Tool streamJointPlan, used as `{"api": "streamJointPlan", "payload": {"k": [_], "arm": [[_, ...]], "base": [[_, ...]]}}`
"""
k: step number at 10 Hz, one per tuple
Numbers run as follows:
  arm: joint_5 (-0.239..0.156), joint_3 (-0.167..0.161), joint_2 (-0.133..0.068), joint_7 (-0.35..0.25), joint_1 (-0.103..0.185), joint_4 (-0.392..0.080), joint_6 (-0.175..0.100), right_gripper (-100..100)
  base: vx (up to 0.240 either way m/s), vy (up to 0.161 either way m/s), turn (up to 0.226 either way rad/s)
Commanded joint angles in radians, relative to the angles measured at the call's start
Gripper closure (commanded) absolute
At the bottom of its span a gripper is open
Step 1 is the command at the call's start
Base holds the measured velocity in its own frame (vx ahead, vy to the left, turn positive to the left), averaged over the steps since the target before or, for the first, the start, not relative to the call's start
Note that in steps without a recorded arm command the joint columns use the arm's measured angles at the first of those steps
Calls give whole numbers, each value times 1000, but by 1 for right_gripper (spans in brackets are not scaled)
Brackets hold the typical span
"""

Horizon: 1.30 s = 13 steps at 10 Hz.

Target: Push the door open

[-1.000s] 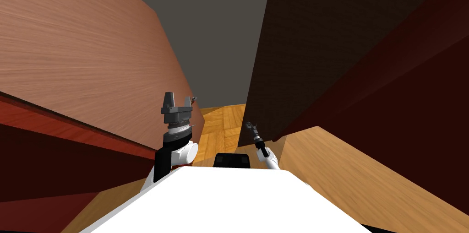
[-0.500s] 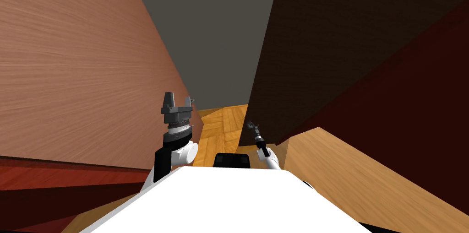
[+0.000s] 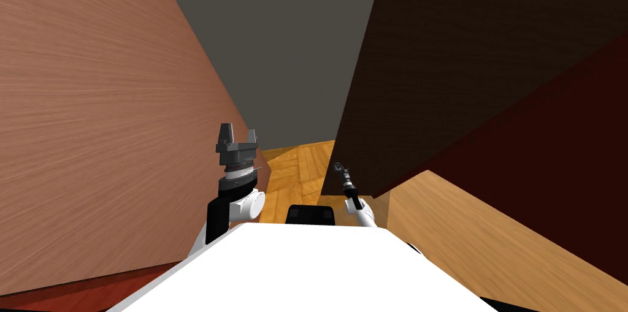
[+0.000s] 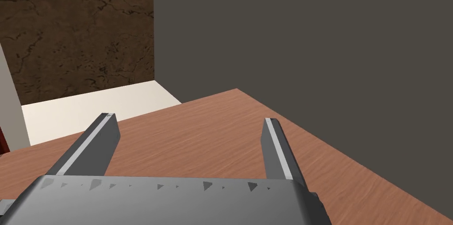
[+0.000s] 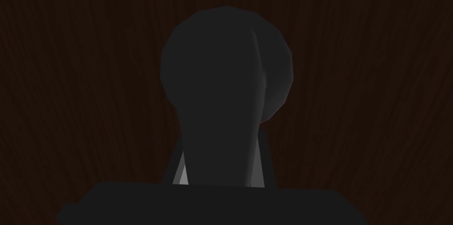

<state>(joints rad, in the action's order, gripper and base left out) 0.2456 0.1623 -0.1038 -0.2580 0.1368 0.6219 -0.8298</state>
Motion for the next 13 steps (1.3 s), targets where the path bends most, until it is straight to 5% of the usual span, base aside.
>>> {"api": "streamJointPlan", "payload": {"k": [1, 8, 13], "arm": [[-18, 27, -5, 18, 1, 10, 4, 100], [-78, 104, -1, 73, 2, 0, 16, 100], [-94, 125, -1, 89, -1, -9, 19, 100]], "base": [[183, 115, -81], [183, 101, -64], [153, 71, -41]]}}
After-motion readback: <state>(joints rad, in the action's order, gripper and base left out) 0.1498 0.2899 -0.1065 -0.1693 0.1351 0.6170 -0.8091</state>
